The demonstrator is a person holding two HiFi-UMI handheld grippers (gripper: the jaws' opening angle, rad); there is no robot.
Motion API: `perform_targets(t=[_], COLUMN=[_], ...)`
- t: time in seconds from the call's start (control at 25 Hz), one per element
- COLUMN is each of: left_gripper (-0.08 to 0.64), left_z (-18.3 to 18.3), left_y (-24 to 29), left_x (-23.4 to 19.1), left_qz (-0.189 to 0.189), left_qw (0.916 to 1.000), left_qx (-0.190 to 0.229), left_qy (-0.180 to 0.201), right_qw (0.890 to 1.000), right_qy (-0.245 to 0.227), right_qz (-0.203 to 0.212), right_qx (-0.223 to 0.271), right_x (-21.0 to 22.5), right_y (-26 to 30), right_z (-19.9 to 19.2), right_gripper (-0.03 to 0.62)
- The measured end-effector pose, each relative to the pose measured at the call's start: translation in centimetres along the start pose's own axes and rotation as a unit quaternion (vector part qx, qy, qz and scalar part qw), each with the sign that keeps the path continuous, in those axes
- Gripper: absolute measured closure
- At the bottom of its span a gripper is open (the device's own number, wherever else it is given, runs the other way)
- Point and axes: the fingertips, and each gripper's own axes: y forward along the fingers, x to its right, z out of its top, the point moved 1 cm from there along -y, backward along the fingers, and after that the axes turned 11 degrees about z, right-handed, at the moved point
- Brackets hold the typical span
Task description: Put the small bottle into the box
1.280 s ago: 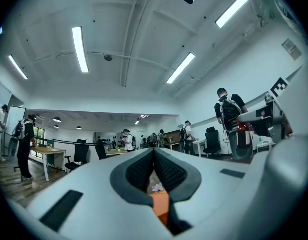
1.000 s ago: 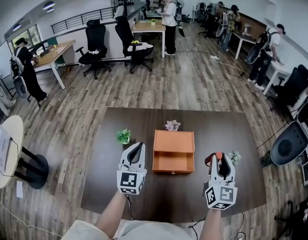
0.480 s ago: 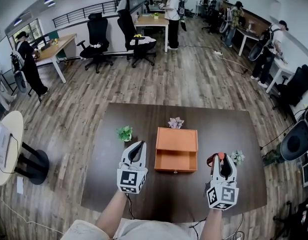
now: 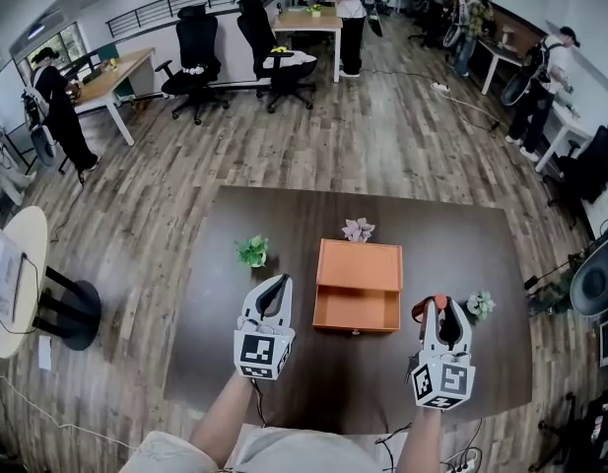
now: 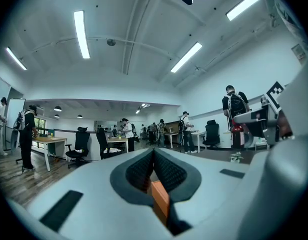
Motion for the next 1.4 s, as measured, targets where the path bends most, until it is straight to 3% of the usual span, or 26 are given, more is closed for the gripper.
perform_targets(t=[0.28, 0.56, 1.0, 1.4], left_gripper=[0.557, 0.557, 0.557, 0.557], left_z=[-3.2, -6.2, -11.1, -12.5], left_y=[0.7, 0.2, -1.1, -1.8], left_x=[-1.1, -1.1, -2.9, -4.4], left_qz=[-0.003, -0.016, -0.002, 0.01], left_qw=[0.9994, 0.9972, 0.9923, 0.9901], left_qx=[-0.032, -0.07, -0.118, -0.132], left_qy=[-0.015, -0.02, -0.037, -0.045], right_qw=[0.999, 0.994, 0.975, 0.963], right_qy=[0.01, 0.018, 0.012, -0.012], right_qz=[0.015, 0.061, 0.137, 0.166], right_qx=[-0.034, -0.087, -0.174, -0.21], right_x=[-1.6, -5.0, -10.8, -13.6], right_y=[3.6, 7.7, 13.0, 14.8], right_z=[-3.3, -7.6, -15.9, -19.4], right_gripper=[0.465, 0.465, 0.465, 0.465])
